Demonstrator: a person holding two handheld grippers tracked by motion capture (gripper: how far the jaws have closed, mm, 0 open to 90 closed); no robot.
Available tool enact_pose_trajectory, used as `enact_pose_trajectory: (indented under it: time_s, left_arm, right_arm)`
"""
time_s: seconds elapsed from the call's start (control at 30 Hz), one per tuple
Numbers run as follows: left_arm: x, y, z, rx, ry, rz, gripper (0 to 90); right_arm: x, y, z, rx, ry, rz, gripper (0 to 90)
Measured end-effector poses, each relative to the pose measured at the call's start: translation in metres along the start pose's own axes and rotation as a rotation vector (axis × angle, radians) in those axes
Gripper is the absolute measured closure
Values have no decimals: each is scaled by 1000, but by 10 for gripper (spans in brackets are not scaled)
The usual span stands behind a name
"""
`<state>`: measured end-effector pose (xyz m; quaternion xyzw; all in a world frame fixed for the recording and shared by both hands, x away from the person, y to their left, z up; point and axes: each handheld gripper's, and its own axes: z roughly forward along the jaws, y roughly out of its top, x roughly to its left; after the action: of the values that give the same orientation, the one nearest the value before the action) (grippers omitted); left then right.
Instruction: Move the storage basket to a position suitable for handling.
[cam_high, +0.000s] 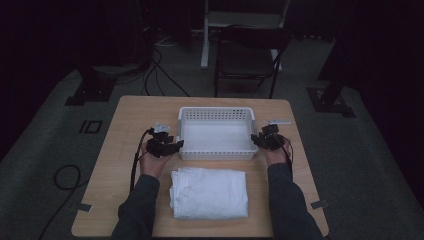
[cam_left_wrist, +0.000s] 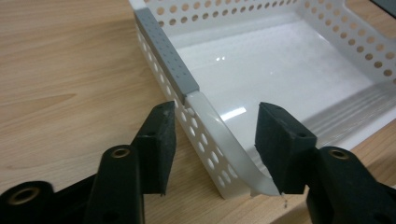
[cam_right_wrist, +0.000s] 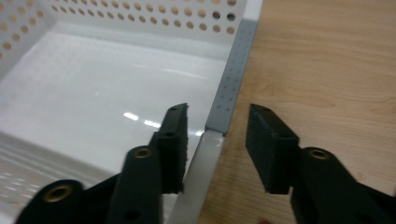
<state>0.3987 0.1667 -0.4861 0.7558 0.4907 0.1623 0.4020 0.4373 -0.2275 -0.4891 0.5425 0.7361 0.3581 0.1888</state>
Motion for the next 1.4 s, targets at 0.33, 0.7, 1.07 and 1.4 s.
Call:
enact_pose_trajectory:
  time_s: [0.33, 0.7, 1.07, 1.4]
  left_arm:
    - [4, -8, -22, -31, 7, 1, 423]
    - [-2, -25, -46, -53, -4, -2, 399]
    - [-21, -40, -57, -52, -49, 13, 367]
    - [-36, -52, -68, -40, -88, 18, 330]
  right_arm:
    - [4, -3, -36, -85, -3, -28, 422]
    - [19, -26, -63, -124, 22, -83, 374]
    - [32, -48, -78, -125, 76, -100, 339]
    - [46, -66, -82, -100, 136, -115, 329]
